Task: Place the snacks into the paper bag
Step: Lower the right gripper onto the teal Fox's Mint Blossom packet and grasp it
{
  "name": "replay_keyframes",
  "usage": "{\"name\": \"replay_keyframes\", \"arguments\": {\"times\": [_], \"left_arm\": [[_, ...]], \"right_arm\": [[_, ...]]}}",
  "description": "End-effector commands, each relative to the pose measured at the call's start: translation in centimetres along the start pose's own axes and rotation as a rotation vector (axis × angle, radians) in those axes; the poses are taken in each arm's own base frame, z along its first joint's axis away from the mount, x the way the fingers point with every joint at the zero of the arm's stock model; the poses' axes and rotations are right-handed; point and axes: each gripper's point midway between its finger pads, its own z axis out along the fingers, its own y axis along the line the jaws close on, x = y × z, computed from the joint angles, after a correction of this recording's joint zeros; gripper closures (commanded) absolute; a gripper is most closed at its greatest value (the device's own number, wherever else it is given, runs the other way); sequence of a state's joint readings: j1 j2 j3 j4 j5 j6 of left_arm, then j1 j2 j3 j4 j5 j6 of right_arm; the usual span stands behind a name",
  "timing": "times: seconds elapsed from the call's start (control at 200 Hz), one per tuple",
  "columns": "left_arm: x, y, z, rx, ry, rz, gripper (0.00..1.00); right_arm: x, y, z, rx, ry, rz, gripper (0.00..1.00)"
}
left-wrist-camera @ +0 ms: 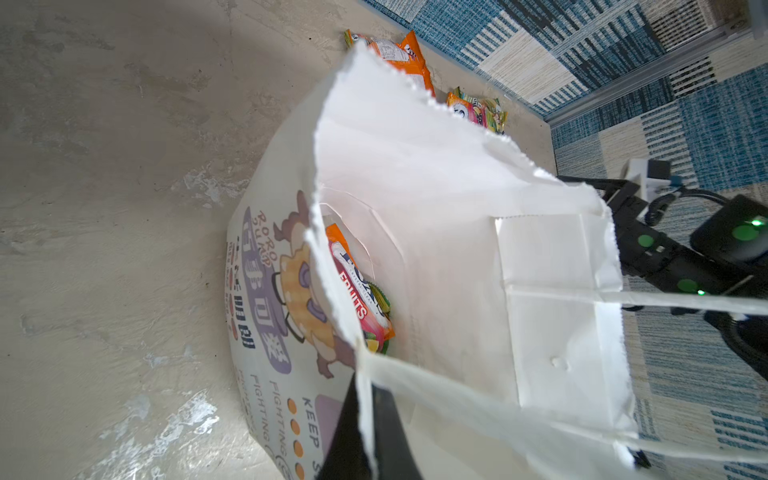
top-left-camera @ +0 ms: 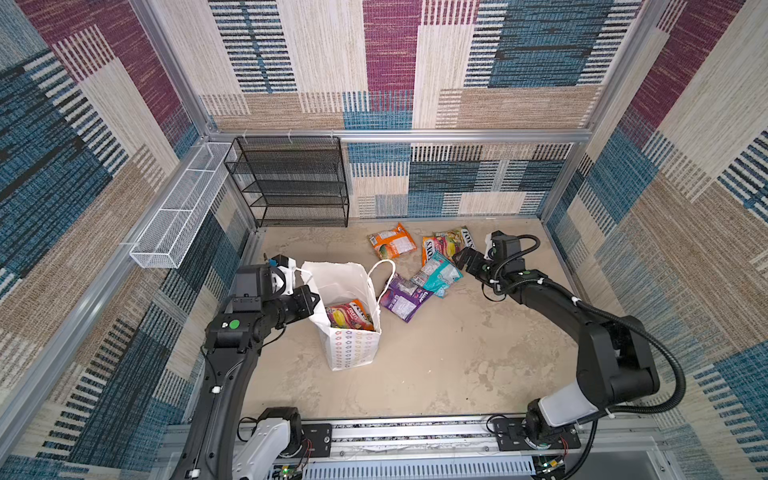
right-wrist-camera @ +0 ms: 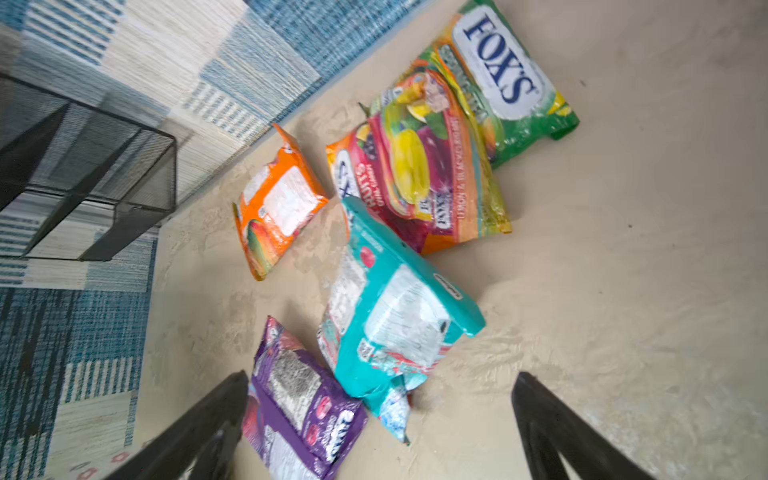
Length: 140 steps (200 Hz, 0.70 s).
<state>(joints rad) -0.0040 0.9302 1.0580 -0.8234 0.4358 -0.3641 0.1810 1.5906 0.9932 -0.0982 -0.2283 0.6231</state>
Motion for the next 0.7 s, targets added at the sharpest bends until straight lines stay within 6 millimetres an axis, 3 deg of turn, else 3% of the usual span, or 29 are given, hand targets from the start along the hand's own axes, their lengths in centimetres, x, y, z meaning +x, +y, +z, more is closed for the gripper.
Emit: {"name": "replay_keyframes", "arguments": {"times": [0.0,0.265,0.366,0.551,0.696], "left_arm": [[-1.4,-0.8,-0.1,0.037,-0.053,0.029,1.0],[-1.4,-0.9,0.0,0.042,-0.05,0.026,1.0],[-1.4,-0.8,0.1,0.04,-0.049,0.026,1.0],[-1.3,-0.6,0.3,0.039,-0.038,0.017,1.0],[-1.4,-0.5,0.2,0.033,-0.045,0.015,1.0]], "right_arm": [[-0.8,1.1,1.7,-0.084,-0.013,-0.042,0.0],[0.4,-1.3,6.3,-0.015,0.083,-0.061,0.02],[1.3,-1.1,7.6,-0.051,0.136,-0.067,0.04],[2.5,0.1,8.1,-0.108,0.191,-0.091,0.17],[2.8,-0.4,7.9,-0.09,0.197,-0.093,0.31]]}}
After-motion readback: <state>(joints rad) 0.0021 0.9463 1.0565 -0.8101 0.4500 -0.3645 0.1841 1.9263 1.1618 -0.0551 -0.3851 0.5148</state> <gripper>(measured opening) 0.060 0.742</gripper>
